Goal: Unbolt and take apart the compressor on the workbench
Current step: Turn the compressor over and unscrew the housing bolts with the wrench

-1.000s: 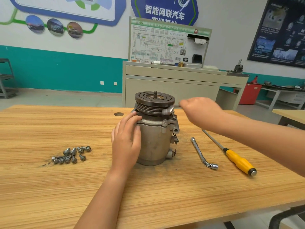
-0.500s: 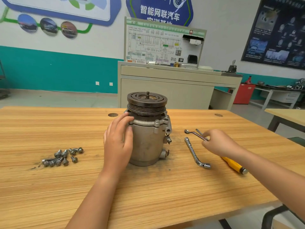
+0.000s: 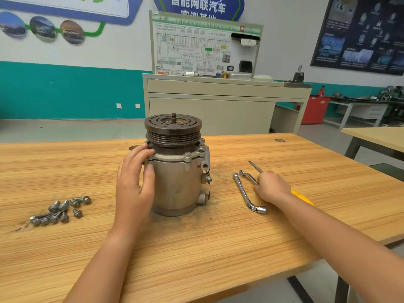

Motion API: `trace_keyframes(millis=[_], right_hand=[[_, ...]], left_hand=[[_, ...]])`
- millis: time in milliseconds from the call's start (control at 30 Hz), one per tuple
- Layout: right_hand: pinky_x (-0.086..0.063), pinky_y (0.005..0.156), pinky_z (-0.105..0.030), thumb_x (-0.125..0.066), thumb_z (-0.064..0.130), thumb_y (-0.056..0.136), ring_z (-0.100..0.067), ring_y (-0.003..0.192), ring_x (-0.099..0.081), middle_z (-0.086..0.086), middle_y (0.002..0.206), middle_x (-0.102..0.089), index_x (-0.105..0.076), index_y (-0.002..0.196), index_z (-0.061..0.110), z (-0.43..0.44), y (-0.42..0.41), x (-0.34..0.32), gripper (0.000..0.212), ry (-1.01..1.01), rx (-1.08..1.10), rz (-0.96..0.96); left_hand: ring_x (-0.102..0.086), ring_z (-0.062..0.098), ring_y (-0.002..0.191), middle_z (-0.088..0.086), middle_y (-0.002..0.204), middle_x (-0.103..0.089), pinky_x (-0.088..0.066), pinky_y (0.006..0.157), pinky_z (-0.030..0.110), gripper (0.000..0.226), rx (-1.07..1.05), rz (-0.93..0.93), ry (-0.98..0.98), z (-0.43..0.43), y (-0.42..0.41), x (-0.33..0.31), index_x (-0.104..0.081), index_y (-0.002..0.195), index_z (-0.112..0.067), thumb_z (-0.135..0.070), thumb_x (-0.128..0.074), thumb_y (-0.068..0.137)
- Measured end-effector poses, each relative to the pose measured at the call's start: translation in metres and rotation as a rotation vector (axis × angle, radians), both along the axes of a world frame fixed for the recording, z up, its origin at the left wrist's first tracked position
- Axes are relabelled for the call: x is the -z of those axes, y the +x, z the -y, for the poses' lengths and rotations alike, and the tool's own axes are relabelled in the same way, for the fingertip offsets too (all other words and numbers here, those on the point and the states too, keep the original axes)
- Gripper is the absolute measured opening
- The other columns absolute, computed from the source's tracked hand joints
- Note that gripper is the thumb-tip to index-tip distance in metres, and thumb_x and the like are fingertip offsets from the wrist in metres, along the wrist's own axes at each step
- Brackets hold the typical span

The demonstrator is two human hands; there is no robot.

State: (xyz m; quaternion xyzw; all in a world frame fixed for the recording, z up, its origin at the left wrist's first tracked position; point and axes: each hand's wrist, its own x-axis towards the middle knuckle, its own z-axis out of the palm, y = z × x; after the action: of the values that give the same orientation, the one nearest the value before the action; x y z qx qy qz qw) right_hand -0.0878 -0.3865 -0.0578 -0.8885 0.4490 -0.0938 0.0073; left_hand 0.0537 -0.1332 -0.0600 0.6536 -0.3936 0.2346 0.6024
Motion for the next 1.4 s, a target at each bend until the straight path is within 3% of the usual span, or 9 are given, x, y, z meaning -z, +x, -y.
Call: trace_keyframes(millis=[133,233,400,700,900,1067,1200,1300,1400], right_hand=[[-0.043,0.067,-0.03,-0.049,0.041,0.092,-0.025,0.096,-0.057,-0.004,0.099,-0.057,-0.064,0.096,0.016,-0.015,-0.016,-0.005,0.029,0.012,-0.196,0.155],[-0.038,0.059,-0.027,-0.049,0.058,0.085,-0.016,0.084,-0.056,0.003,0.088,-0.057,-0.059,0.086,0.021,-0.036,-0.029,0.001,0.039,-0.015,-0.282,-0.076],[-0.039,0.064,-0.026,-0.045,0.037,0.094,-0.015,0.082,-0.055,0.001,0.094,-0.059,-0.058,0.093,0.017,-0.048,-0.036,0.004,0.025,-0.019,-0.316,0.014],[-0.023,0.031,-0.017,-0.046,0.017,0.094,-0.005,0.035,-0.026,0.011,0.039,-0.032,-0.059,0.067,0.004,-0.045,-0.05,-0.061,0.033,0.835,-0.156,1.085],[-0.019,0.038,-0.02,-0.054,0.014,0.087,-0.011,0.04,-0.024,0.002,0.043,-0.03,-0.053,0.066,-0.006,-0.078,-0.046,-0.143,0.029,0.478,-0.487,1.105],[-0.022,0.044,-0.022,-0.056,0.014,0.083,-0.01,0.046,-0.025,-0.007,0.052,-0.029,-0.056,0.075,-0.018,-0.098,-0.022,-0.186,0.033,0.064,-0.609,1.001],[-0.02,0.05,-0.025,-0.054,0.014,0.082,-0.009,0.05,-0.023,-0.007,0.052,-0.028,-0.053,0.065,-0.014,-0.1,-0.003,-0.206,0.033,-0.118,-0.613,0.945],[-0.019,0.052,-0.027,-0.053,0.012,0.082,-0.012,0.05,-0.024,-0.009,0.053,-0.03,-0.048,0.054,-0.003,-0.1,0.012,-0.208,0.032,-0.182,-0.617,0.858],[-0.02,0.053,-0.03,-0.051,0.013,0.083,-0.016,0.053,-0.026,-0.01,0.054,-0.031,-0.037,0.052,0.006,-0.1,0.022,-0.204,0.035,-0.2,-0.622,0.791]], left_hand=[[-0.041,0.014,0.128,-0.006,0.132,-0.047,-0.031,0.11,0.037,0.03,-0.002,0.005,0.001,0.001,0.001,0.001,-0.054,0.119,-0.018,-0.016,-0.042,0.091],[-0.04,0.011,0.129,-0.007,0.133,-0.046,-0.031,0.11,0.032,0.029,0.004,0.012,-0.001,0.001,0.001,0.001,-0.051,0.118,-0.025,-0.018,-0.042,0.091],[-0.041,0.016,0.128,-0.008,0.133,-0.044,-0.032,0.108,0.046,0.037,-0.061,0.076,0.097,-0.002,0.007,0.002,-0.054,0.121,-0.019,-0.037,-0.046,0.09],[-0.051,0.024,0.117,-0.003,0.127,-0.051,-0.042,0.096,0.054,0.038,-0.059,0.183,0.091,-0.005,0.022,0.001,-0.058,0.116,-0.008,-0.033,-0.042,0.091],[-0.047,0.018,0.125,-0.007,0.127,-0.049,-0.033,0.101,0.013,0.027,-0.192,-0.142,-0.236,-0.019,0.037,0.002,-0.055,0.104,-0.021,-0.006,-0.037,0.091],[-0.042,0.035,0.13,-0.027,0.144,-0.03,-0.034,0.101,0.063,0.024,-0.453,-0.236,-0.213,-0.082,0.085,0.016,-0.05,0.105,-0.052,-0.041,-0.034,0.092],[-0.045,0.007,0.121,-0.029,0.137,-0.034,-0.036,0.103,0.027,0.031,-0.41,0.002,-0.287,-0.065,0.055,-0.003,-0.042,0.111,-0.057,-0.031,-0.036,0.094],[-0.048,0.025,0.119,-0.03,0.132,-0.037,-0.038,0.102,0.035,0.034,-0.334,0.079,-0.273,-0.057,0.043,-0.006,-0.041,0.114,-0.053,-0.026,-0.036,0.094],[-0.049,0.008,0.111,-0.026,0.128,-0.04,-0.038,0.098,0.022,0.028,-0.323,0.022,-0.308,-0.063,0.045,-0.003,-0.044,0.115,-0.041,-0.027,-0.034,0.093]])
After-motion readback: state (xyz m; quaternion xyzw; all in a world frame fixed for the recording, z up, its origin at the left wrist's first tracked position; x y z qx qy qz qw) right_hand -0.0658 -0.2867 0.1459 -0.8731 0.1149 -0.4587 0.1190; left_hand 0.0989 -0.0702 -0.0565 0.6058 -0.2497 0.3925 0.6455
